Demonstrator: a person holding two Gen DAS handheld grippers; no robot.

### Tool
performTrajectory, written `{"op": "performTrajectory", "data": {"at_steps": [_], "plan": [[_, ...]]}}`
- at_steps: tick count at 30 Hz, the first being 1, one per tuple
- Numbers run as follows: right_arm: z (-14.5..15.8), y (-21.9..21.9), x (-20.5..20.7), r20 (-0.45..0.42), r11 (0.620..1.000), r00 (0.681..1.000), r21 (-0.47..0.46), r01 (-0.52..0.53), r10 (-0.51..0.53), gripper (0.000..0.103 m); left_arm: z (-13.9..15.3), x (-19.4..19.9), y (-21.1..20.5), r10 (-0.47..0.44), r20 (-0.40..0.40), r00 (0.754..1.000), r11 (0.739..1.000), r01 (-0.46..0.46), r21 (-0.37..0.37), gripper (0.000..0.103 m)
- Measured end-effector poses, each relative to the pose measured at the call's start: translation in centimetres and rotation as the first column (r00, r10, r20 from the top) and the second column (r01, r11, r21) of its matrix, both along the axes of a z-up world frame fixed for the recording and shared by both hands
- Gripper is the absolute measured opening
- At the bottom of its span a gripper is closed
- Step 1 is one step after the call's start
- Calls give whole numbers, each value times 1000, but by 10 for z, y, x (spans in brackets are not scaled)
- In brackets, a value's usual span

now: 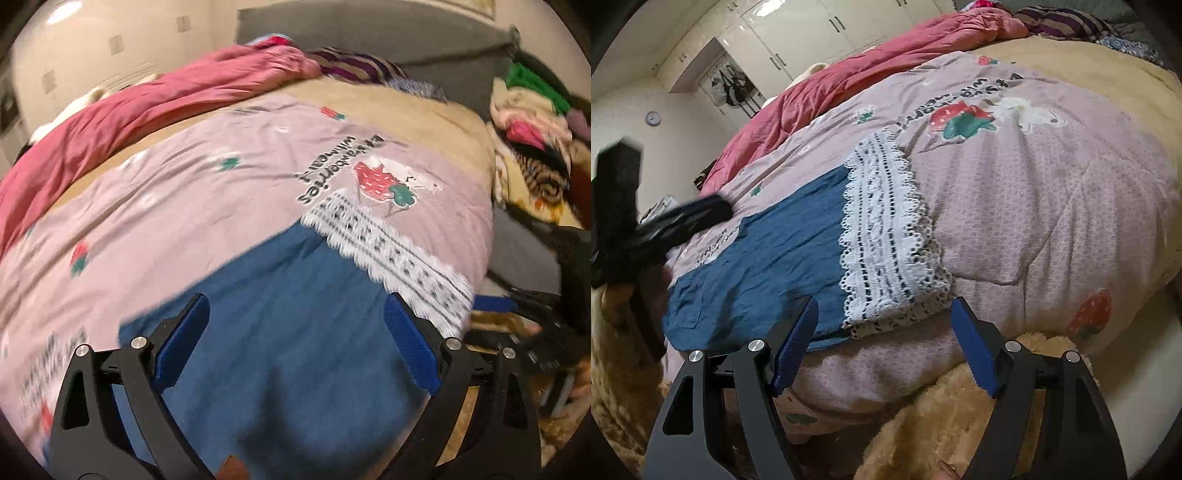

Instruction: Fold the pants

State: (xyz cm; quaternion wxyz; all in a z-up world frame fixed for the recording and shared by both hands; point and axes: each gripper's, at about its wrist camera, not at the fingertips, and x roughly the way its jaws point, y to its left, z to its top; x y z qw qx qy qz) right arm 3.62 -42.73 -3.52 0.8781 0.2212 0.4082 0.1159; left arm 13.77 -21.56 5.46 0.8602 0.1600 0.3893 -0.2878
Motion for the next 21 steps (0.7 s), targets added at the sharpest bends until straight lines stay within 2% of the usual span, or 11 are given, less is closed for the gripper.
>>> {"op": "performTrajectory", "data": {"at_steps": [5,7,10,15,17,18,20,21], "plan": [[-4,-6,3,-13,999,1000,25,24,-24,73,-16,54,-43,-67,-50,997,997,68,34,89],[-5,-9,4,-14,999,999,41,32,-32,73,-20,69,-52,-67,-40,997,996,69,48,89],[-7,-10,8,-23,998,999,51,38,-37,73,-31,92,-64,-78,-92,993,994,84,65,89],[-11,-6,14,-35,998,999,42,40,-39,74,-50,119,-72,-86,-177,980,994,97,53,89],[-10,-4,14,-26,999,999,21,44,-44,64,-60,127,-75,-97,-235,967,992,112,50,76],[-9,-3,13,-20,999,999,11,45,-45,55,-65,130,-77,-115,-280,953,991,130,35,59],[-5,-2,11,-2,999,999,3,43,-43,52,-66,129,-77,-152,-315,937,988,156,-13,46],[-4,-1,11,2,999,999,2,39,-39,50,-66,127,-77,-172,-318,932,985,173,-25,36]]}}
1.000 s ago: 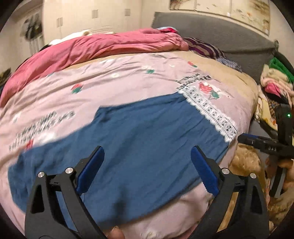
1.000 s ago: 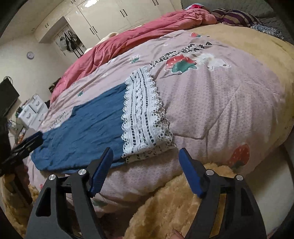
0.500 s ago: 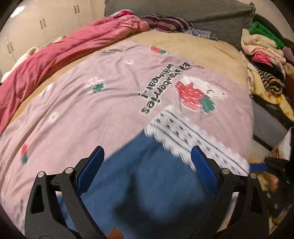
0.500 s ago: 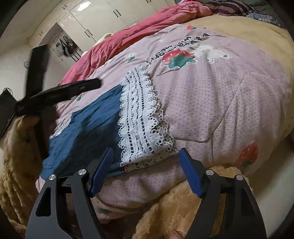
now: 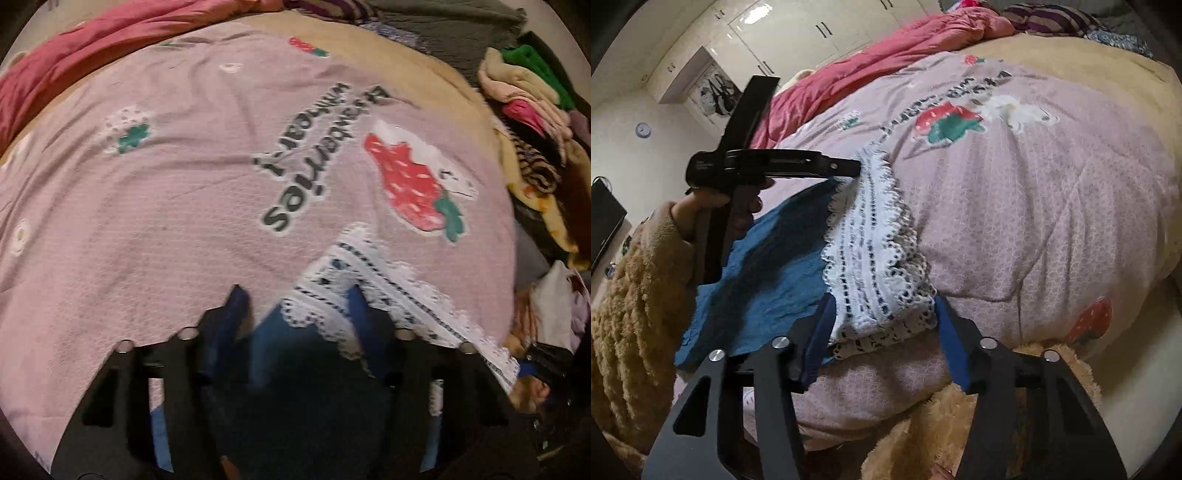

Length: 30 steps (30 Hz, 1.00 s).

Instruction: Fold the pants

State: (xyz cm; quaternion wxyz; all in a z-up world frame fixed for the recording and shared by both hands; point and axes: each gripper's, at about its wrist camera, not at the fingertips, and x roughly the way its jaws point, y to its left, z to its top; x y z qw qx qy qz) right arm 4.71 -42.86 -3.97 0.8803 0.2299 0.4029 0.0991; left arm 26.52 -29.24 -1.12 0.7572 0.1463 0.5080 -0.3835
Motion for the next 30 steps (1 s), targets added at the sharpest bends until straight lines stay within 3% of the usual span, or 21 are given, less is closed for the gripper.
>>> {"op": "performTrajectory", "data": {"at_steps": [1,4,5,7,15,17,21,26,28,30], "plan": [[1,0,-1,4,1000,1000,4,1,-1,50,1,-2,0,-23,-10,1000,1000,22,-17,32],[-1,2,2,4,1000,1000,28,-8,7,50,0,-1,1,-35,-11,999,999,35,-27,33],[-3,2,5,-4,1000,1000,31,-6,7,51,-2,1,2,-37,-23,999,999,36,-35,36],[-8,3,9,-9,999,1000,46,0,1,51,-6,6,4,-26,-25,999,999,26,-32,52],[-3,2,11,22,994,1000,110,-9,7,44,-11,9,16,-59,-107,992,987,42,-155,59],[-6,3,14,0,994,1000,105,10,-11,44,-9,2,14,-105,-103,989,981,86,-173,52],[-8,7,15,3,995,1000,97,16,-16,45,-13,-3,-2,-97,-70,993,990,89,-107,44],[-8,4,14,18,992,1000,126,-15,13,31,-18,0,4,-50,-133,990,987,28,-159,34],[-8,5,14,22,991,1000,133,-22,19,27,-17,0,7,-32,-134,990,985,8,-171,20],[-4,8,14,31,992,999,124,-29,26,26,-12,-3,11,-23,-118,993,983,1,-186,14]]}}
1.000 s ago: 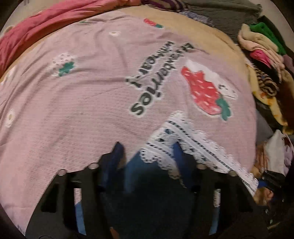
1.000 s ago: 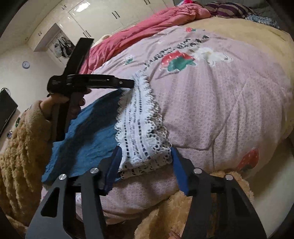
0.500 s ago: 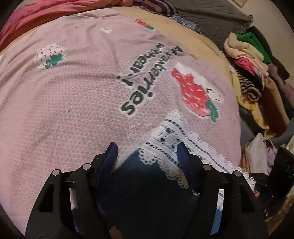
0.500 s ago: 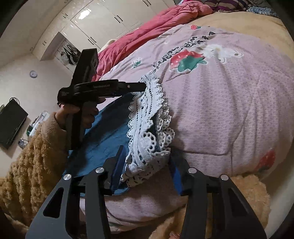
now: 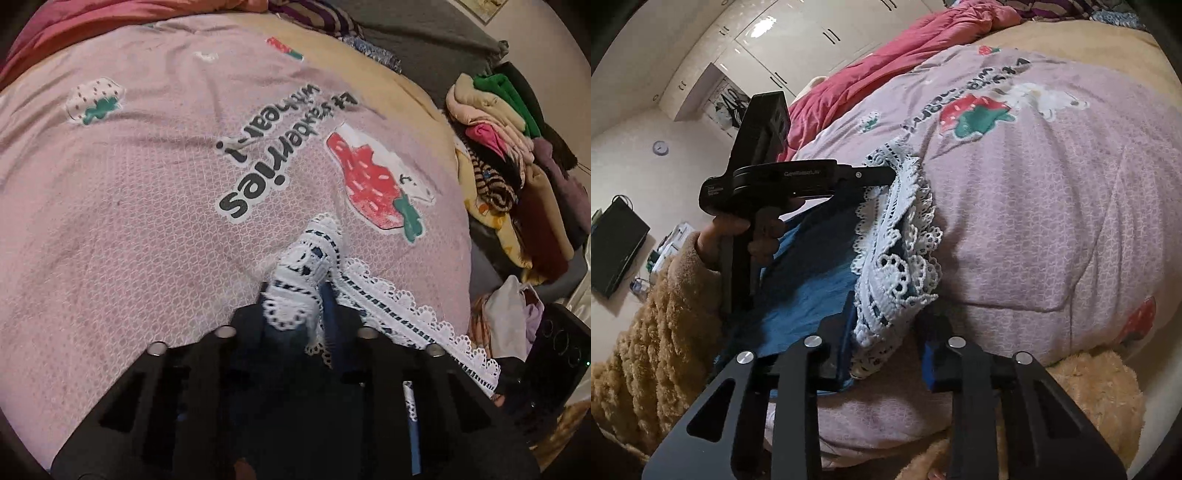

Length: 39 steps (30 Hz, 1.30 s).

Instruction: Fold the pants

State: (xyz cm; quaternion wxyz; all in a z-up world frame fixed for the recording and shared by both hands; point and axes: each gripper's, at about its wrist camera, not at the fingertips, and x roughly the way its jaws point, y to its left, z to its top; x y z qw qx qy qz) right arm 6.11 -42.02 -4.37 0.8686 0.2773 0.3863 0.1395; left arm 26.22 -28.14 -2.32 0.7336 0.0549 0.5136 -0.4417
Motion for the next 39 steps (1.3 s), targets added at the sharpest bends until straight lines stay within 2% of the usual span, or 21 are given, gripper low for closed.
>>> {"op": "performTrajectory", "data": {"at_steps": [4,7,9,15,17,22,23,25,26,27,29,30,31,32,34,36,37,38,39], "plan": [[23,11,-2,58,999,998,-33,-25,27,26,17,-6,17,21,20,1000,998,-19,-66,12],[44,25,-5,115,996,992,-69,-51,59,26,36,-11,40,55,29,998,987,-50,-150,12],[58,36,-5,150,993,985,-81,-80,91,26,52,-16,65,81,42,996,977,-71,-201,12],[93,84,-5,239,972,946,-138,-192,221,26,82,-33,146,192,61,980,945,-167,-283,14],[98,107,-3,251,958,928,-161,-239,274,26,80,-38,174,237,49,970,930,-212,-299,15],[94,165,2,220,899,882,-245,-363,416,26,57,-45,225,348,12,938,911,-335,-242,26],[91,176,0,208,886,874,-264,-382,439,26,51,-46,242,391,-7,920,894,-381,-235,30],[82,205,-3,171,837,846,-339,-430,505,26,40,-44,274,463,-91,882,845,-470,-256,68],[80,215,-6,163,820,838,-369,-437,520,26,34,-44,295,494,-167,853,803,-522,-288,70],[76,226,-8,148,797,829,-409,-445,539,28,31,-43,311,504,-230,832,772,-554,-311,70],[67,252,-17,127,733,800,-504,-457,587,28,27,-47,337,515,-330,791,706,-610,-361,70],[63,264,-20,115,701,788,-547,-458,605,28,26,-49,342,508,-358,783,688,-619,-378,71],[55,278,-25,92,653,771,-599,-463,631,28,26,-52,345,501,-377,779,678,-624,-388,71],[47,287,-28,73,618,760,-634,-465,646,29,27,-56,344,491,-387,780,676,-622,-396,73],[31,306,-39,38,537,734,-707,-459,678,34,29,-60,335,471,-381,796,709,-598,-375,77],[23,313,-47,43,499,715,-745,-443,698,39,31,-68,319,459,-333,824,766,-557,-322,83],[23,315,-52,56,495,710,-755,-430,702,42,31,-70,313,465,-304,831,791,-545,-279,83],[24,313,-53,67,507,709,-747,-431,702,42,29,-73,309,477,-284,832,801,-544,-249,83],[28,308,-53,79,533,713,-723,-441,697,49,26,-75,304,486,-266,832,811,-543,-218,83]]}}
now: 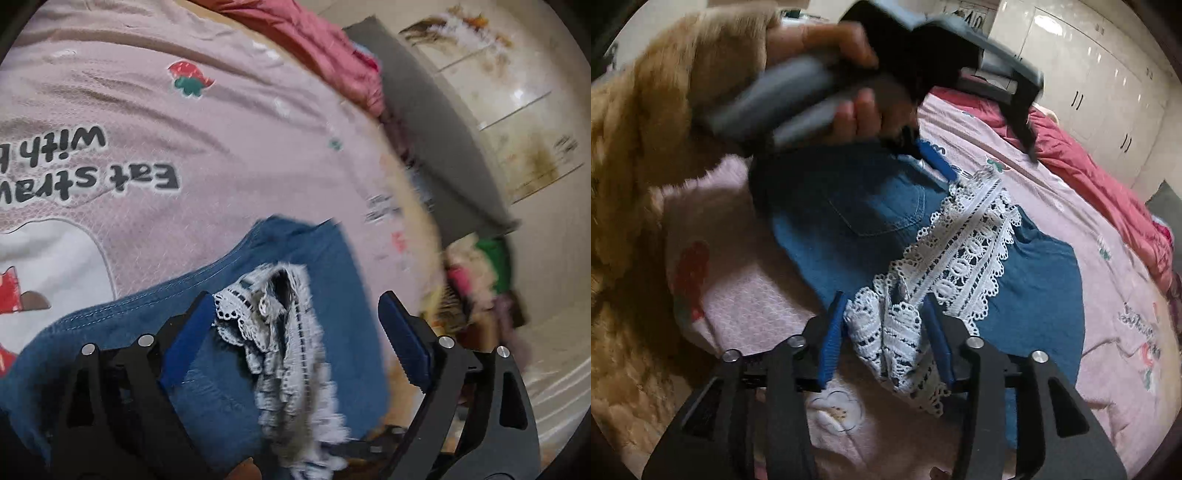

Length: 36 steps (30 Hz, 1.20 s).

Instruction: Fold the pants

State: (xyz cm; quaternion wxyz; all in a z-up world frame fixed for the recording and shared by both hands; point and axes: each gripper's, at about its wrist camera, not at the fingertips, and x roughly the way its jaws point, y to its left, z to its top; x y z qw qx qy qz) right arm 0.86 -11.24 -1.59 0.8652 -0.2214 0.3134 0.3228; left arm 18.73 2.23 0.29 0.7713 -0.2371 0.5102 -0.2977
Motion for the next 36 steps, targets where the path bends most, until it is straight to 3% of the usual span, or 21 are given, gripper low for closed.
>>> {"op": "performTrajectory", "data": {"at_steps": [2,3,4,5,6,9,13,15,16,17,19,23,26,30,36], "plan": [[6,-14,5,-18,998,1000,63,10,-8,54,-8,-1,-4,12,-6,1000,998,-11,67,81],[10,-19,6,-22,996,1000,88,18,-16,58,-10,-1,-8,16,-7,1000,996,-15,92,74],[14,-28,6,-25,993,999,108,39,-36,60,-12,-2,-10,18,-1,1000,993,-17,118,58],[16,-34,6,-30,992,998,119,51,-48,60,-13,-2,-15,21,11,1000,984,-23,178,48],[17,-41,7,-43,990,997,130,62,-57,60,-14,0,-17,27,13,1000,981,-29,191,35],[15,-48,7,-62,989,996,127,70,-63,60,-19,6,-16,44,-7,999,981,-42,191,28],[10,-41,-4,-47,996,998,85,37,-33,60,-8,4,-24,30,29,999,967,-37,251,20],[6,-32,-4,-47,998,999,64,28,-26,58,2,1,-30,19,69,997,965,-37,261,18],[3,-30,-4,-50,998,999,59,15,-12,41,7,0,-31,12,83,996,967,-33,255,18],[0,-29,-3,-58,999,998,48,5,-2,32,13,-1,-31,17,104,994,968,-42,246,18],[3,-24,0,-68,999,998,44,-6,9,23,23,-2,-27,15,134,991,973,-45,227,18],[11,-10,6,-54,998,998,56,-29,32,21,27,5,-11,60,166,984,963,-101,250,18],[-4,3,8,-79,998,995,8,-56,57,22,3,15,0,97,81,992,961,-115,250,19],[-11,2,7,-98,998,994,21,-55,57,24,-12,14,3,102,50,994,956,-112,273,28],[6,-14,6,-138,993,987,96,-66,79,25,-2,8,13,123,81,989,951,-141,277,42]]}}
